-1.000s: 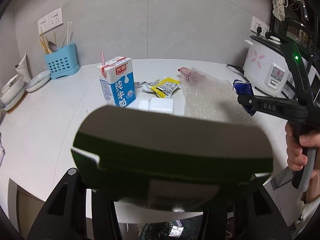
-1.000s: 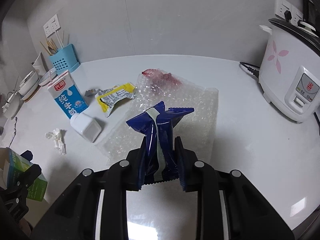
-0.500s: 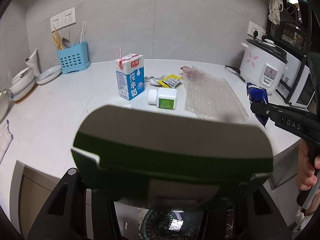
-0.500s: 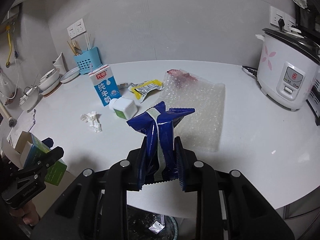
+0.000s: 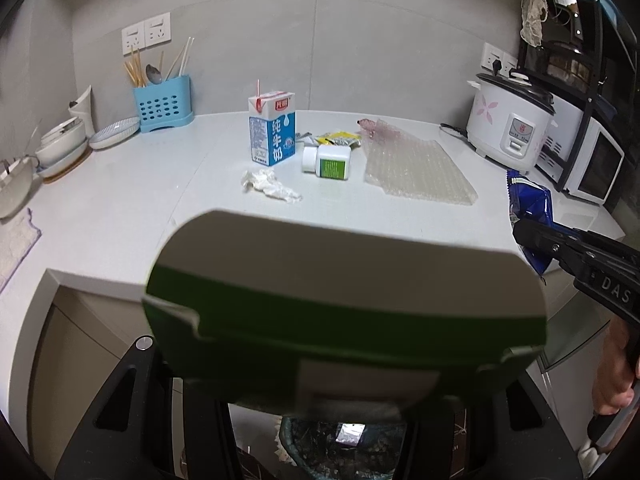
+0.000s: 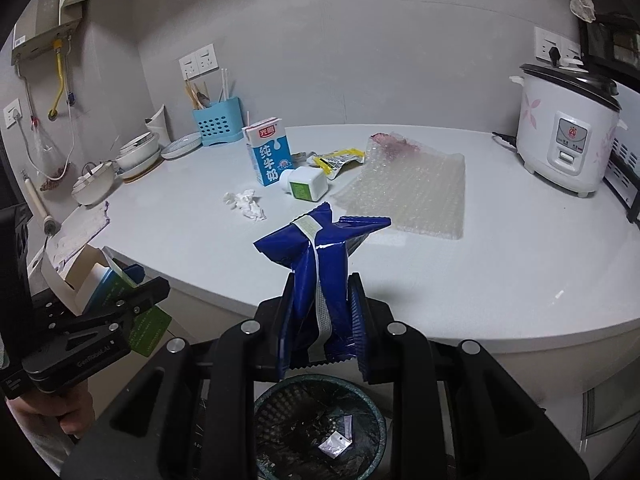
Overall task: Collect trash
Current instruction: 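Lift the box and blue bag and carry both down over the trash bin, then open the right gripper to drop the blue bag while the left drops the box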
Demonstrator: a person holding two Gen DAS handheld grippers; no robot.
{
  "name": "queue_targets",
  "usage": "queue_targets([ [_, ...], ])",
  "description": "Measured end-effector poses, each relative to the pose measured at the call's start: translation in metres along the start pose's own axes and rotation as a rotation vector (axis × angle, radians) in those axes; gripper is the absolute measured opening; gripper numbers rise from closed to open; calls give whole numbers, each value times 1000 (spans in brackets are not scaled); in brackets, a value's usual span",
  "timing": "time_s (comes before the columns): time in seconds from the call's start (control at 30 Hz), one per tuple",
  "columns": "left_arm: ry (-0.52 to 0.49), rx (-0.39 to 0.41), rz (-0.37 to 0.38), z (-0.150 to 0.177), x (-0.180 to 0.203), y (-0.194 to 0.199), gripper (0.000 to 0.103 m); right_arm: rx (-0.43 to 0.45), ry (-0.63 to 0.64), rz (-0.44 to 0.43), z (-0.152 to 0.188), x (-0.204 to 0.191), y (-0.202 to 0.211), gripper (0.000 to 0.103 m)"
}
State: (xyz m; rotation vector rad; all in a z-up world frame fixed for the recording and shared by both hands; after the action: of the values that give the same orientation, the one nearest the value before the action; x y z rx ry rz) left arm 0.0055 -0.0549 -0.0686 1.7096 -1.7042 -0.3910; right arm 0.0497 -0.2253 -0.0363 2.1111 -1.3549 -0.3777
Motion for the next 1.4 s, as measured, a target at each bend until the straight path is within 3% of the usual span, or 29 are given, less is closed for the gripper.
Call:
queue_targets([
  [0.43, -6, -44, 55, 90, -7, -5, 47, -12, 24, -1, 91, -45, -6, 24],
  [0.7, -29, -46, 44, 132, -15, -30, 47, -62, -14, 26, 140, -47, -35, 24],
  [1.07, 41, -159, 69, 197, -43, -88, 47, -150, -8, 41, 199, -62, -91, 24],
  [1.4, 84, -215, 47, 228, -64, -123, 47, -259, -16, 21, 243, -66, -141, 24],
])
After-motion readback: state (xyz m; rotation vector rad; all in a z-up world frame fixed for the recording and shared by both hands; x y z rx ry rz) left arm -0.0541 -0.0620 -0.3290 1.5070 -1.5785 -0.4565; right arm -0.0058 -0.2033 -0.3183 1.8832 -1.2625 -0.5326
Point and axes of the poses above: each gripper's, at about its wrist camera, not at the fingertips, and y roughly against the way its jaws point, x to its right, z to its underside, the point moved 4 cm from there along -y, roughly the way its jaws point, and after that the axes turned 14 degrees about y, right-handed, at the moved point
